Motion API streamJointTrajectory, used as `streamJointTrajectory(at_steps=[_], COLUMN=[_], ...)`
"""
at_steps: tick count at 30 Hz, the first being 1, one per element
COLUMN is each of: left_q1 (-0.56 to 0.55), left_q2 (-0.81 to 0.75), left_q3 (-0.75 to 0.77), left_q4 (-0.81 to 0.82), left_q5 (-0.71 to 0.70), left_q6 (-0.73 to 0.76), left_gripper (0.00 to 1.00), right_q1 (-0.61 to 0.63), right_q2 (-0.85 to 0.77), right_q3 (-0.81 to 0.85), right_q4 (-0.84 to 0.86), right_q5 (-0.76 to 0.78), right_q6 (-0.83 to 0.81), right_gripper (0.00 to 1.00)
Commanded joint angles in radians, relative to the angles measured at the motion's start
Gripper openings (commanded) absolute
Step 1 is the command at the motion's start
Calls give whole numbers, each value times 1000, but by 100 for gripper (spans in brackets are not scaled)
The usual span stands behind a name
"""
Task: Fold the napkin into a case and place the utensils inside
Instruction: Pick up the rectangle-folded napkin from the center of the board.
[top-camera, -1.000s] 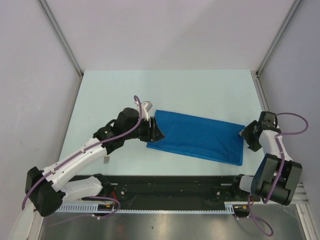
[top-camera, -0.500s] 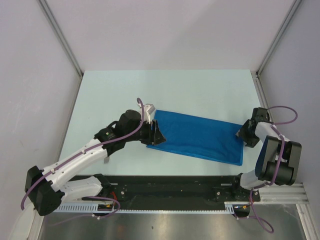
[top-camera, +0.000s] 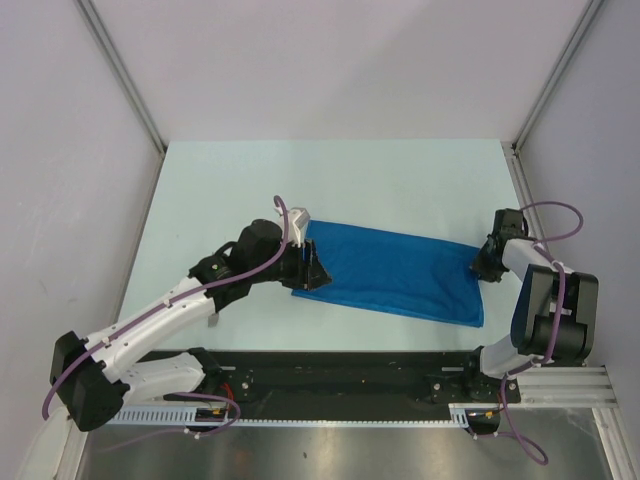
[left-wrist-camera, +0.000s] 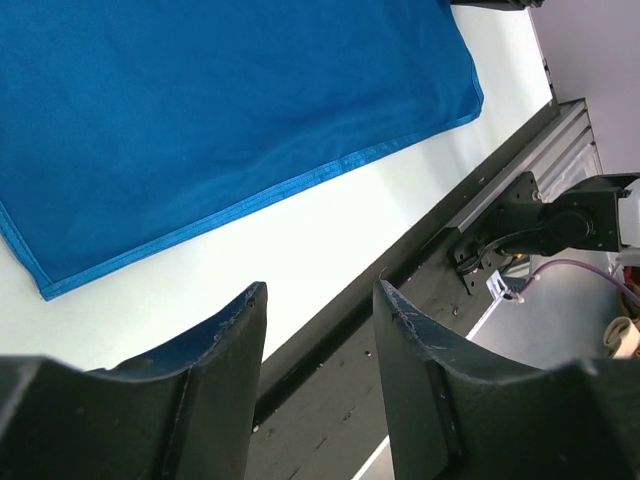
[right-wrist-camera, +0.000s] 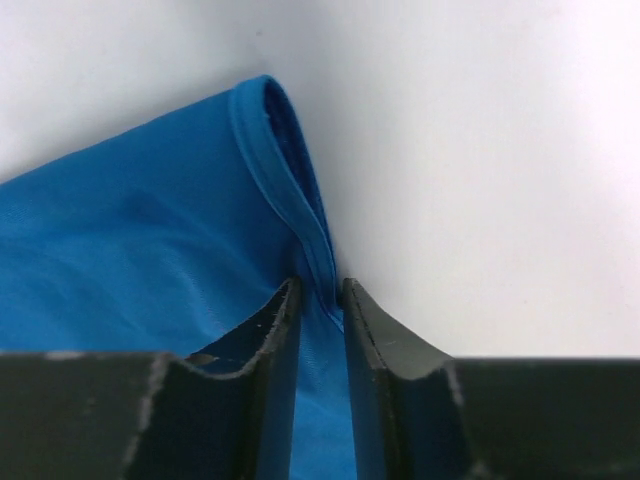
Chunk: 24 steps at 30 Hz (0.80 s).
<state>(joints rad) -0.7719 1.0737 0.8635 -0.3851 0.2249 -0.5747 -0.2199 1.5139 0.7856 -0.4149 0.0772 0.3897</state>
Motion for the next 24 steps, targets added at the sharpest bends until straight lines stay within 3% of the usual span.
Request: streamJointTrajectory(at_steps=[1, 9, 24], left_q1=[8, 14, 26], left_q2=[-3, 8, 109], left_q3=[5, -1, -12], left_q4=[12, 11, 77], left_q5=[28, 27, 65], left_q6=[6, 13, -20], left_gripper=[52, 51, 51], right_q1=[30, 66, 111], right_q2=[69, 68, -124], right_q3=[-39, -16, 55], right_q4=[-61, -73, -223], right_q5=[-17, 28, 119], right_q6=[18, 9, 31], right_gripper=[25, 0, 0])
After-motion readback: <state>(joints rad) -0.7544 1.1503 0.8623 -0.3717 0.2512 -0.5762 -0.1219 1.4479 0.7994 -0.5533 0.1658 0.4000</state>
